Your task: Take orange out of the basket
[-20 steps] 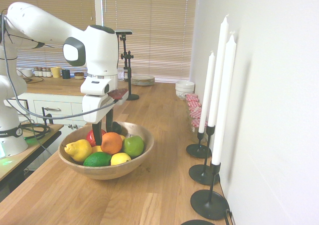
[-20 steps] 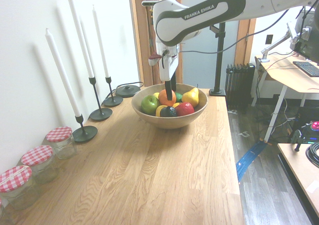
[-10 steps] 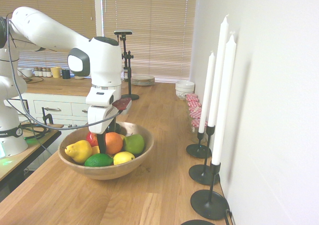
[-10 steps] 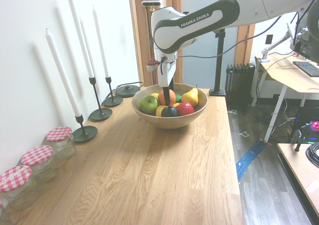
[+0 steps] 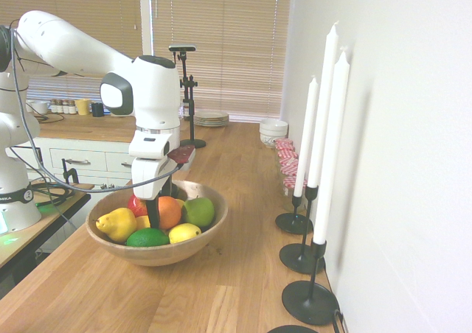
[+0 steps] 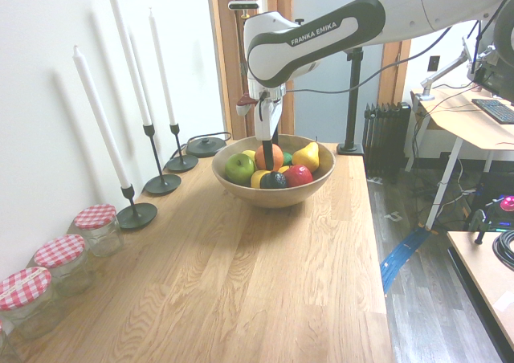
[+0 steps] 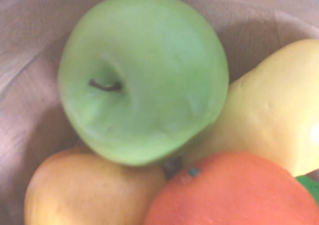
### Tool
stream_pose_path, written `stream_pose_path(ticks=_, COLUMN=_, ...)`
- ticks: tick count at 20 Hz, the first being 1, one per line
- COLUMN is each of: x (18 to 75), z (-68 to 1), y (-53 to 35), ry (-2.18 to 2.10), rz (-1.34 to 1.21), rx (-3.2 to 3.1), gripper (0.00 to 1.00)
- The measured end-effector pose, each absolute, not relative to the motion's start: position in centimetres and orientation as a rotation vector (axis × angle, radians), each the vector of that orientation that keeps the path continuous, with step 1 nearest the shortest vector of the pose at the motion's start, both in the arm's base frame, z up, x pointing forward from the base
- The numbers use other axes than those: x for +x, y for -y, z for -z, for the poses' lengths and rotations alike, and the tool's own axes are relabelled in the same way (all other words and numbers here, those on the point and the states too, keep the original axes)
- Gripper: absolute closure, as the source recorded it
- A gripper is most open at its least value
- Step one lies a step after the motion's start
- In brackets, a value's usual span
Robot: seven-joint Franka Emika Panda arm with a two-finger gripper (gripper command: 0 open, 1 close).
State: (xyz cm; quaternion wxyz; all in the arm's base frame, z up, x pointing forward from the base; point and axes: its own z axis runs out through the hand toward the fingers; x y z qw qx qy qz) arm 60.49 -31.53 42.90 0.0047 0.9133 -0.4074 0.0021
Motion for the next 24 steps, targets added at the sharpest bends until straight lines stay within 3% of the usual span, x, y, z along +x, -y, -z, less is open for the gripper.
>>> stream_pose_path(ticks=8, x=60.9, z=-43.8, y=31.2, ry=1.261, rz=-0.036, rx=2.868, gripper=1.00)
stream_pose_path(ticks=14, x=60.8, z=-53.1, y=29.1, ry=1.249, rz=-0.179, rx=2.888, gripper=1.00)
stream_pose_path(ticks=19, x=61.5, z=-60.5, y=22.2, ry=1.235, rz=-0.264, rx=2.915, gripper=1.00)
stream_pose_path(ticks=24, x=65.1, z=-62.9, y=10.6, ry=1.121, rz=-0.300, rx=2.980, gripper=1.00)
